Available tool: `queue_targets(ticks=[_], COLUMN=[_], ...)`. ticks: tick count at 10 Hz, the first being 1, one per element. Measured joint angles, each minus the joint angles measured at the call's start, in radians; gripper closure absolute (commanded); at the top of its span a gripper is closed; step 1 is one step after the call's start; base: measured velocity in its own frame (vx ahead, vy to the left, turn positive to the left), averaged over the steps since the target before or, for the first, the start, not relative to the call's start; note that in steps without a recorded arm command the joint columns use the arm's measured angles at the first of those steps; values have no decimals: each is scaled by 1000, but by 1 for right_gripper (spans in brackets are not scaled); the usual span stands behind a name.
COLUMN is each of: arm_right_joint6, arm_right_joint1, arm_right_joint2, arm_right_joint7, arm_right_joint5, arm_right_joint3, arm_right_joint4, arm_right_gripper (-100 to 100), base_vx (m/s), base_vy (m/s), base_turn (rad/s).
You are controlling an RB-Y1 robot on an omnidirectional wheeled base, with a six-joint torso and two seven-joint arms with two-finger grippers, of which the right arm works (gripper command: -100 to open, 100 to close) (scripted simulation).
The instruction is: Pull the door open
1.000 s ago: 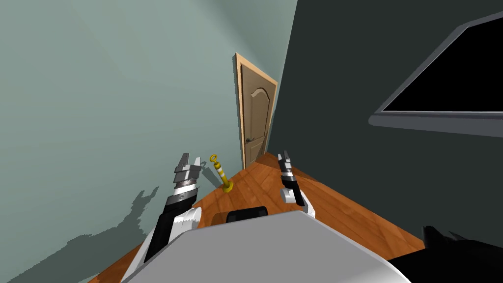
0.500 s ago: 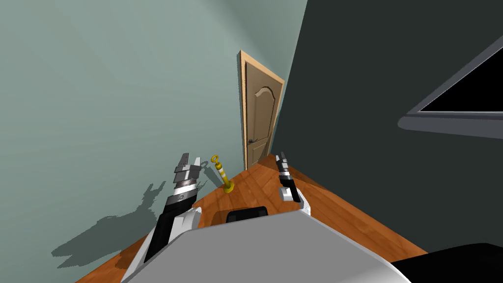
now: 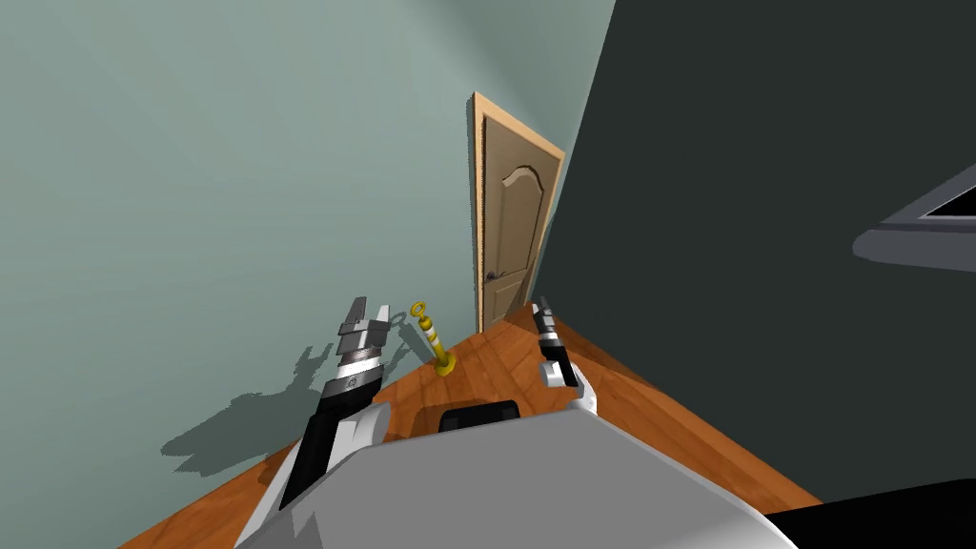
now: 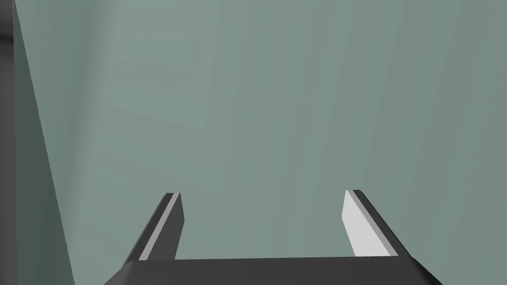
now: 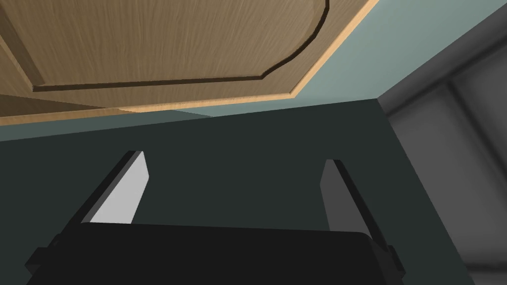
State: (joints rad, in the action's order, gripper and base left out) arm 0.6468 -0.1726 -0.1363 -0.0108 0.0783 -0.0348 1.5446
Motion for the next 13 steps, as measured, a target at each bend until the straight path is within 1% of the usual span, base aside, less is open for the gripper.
queue_targets(ticks=[1,2,4,5,6,8,10,11,13], arm_right_joint6=[5,9,9,10,10,15,12,20,27], arm_right_joint1=[14,22,43,59,75,93,124,141,165], arm_right_joint2=[-6,-7,-14,-14,-21,-24,-33,-38,-44], arm_right_joint7=[3,5,10,10,13,16,22,26,31], arm_right_joint5=[1,1,2,1,3,2,4,5,6], arm_right_joint3=[0,2,4,5,4,7,7,7,8], arm_right_joint4=[-31,-56,-103,-132,-161,-208,-261,-299,-353], arm_right_gripper=[-100,-100,-100,-100,-100,-100,-100,-100,-100], base_vx=[76,85,80,77,69,53,65,67,61], base_vy=[-77,-76,-74,-74,-81,-77,-87,-82,-71], base_turn=[153,123,158,161,129,156,137,135,147])
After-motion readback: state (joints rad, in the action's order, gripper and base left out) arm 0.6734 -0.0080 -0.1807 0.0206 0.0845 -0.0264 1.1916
